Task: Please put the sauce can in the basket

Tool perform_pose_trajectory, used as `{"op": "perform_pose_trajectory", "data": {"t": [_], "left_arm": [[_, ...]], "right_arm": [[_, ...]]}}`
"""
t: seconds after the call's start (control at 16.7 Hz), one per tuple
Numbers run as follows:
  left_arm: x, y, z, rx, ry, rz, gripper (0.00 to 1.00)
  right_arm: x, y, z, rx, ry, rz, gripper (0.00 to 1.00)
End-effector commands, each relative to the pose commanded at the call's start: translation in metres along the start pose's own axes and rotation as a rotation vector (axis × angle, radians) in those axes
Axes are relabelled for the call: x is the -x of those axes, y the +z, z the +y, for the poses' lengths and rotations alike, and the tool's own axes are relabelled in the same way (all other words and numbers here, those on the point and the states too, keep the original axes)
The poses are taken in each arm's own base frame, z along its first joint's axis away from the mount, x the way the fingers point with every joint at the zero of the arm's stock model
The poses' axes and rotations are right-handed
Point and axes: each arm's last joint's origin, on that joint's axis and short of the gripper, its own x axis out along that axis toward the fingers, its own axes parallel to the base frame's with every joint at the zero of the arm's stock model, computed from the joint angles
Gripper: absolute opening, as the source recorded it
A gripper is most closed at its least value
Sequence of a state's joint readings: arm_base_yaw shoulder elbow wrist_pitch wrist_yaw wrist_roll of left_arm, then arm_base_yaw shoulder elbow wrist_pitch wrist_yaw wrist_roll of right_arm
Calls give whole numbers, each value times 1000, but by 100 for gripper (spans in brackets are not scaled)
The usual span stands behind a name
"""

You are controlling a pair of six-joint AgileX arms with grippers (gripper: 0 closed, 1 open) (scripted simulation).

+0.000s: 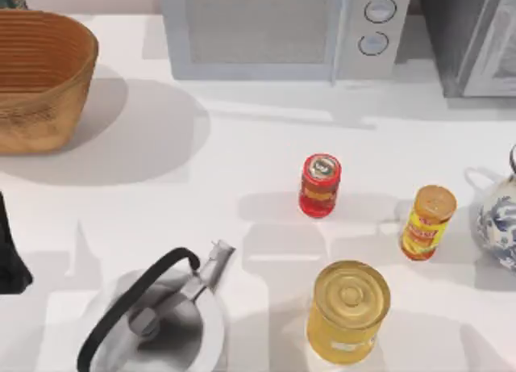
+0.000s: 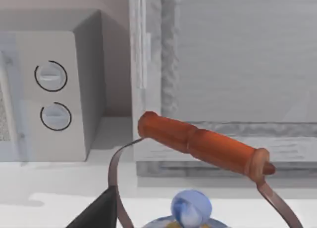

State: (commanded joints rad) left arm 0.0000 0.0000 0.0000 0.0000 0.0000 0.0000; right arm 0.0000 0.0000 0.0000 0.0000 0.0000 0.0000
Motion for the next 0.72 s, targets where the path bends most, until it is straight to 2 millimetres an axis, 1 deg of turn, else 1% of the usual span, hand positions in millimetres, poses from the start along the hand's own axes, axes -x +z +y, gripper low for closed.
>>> {"op": "perform_pose_trajectory", "data": {"t": [0.24, 0.42, 0.6, 0.72], "left_arm": [[-1, 3, -1, 1, -15, -1, 100], [-7, 16, -4, 3, -84, -1, 100], [-21, 35, -11, 3, -199, 2, 100], [-37, 48, -17, 2, -294, 4, 100]], "right_arm": [[0, 0, 0, 0, 0, 0, 100], [0, 0, 0, 0, 0, 0, 100], [0, 0, 0, 0, 0, 0, 100], [0, 0, 0, 0, 0, 0, 100]]}}
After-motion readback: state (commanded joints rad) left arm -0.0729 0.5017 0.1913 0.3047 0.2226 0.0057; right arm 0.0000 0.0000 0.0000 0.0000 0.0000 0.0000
